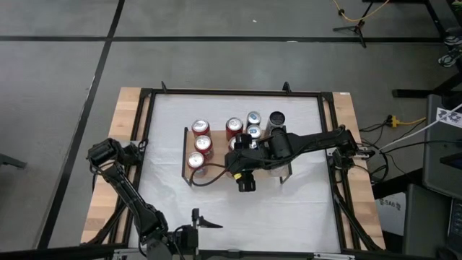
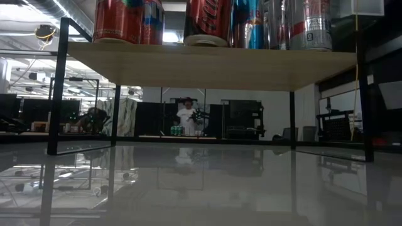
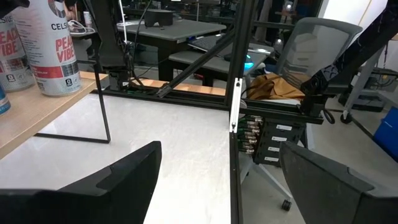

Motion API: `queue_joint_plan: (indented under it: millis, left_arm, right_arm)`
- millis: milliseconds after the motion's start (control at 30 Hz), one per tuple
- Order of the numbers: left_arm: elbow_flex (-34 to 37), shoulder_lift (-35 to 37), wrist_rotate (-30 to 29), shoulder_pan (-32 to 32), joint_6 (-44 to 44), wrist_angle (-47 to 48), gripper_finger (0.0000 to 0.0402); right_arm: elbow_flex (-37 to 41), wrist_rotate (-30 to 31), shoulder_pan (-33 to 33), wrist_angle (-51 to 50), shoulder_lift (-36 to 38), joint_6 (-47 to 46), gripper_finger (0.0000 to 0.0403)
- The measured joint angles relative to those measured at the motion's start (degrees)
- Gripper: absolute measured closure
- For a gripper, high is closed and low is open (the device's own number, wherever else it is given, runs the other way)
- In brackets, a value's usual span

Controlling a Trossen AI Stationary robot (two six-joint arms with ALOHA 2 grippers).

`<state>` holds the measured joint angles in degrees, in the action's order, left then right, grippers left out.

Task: Place canned beverage on shelf
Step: Put the red-black soda can on the shelf aligned with the other red-black soda cans

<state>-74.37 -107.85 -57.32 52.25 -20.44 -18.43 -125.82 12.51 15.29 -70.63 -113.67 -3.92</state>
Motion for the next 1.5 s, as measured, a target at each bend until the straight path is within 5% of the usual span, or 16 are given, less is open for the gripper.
queue_joint_plan:
  millis: [1500]
  left_arm:
    - [0.04,-0.02,1.68,0.02,-0.05,-0.01,0.0082]
  right_arm:
    - [-0.02,-0.01,-0.07,1.86,-1.62,1.28,0.0104]
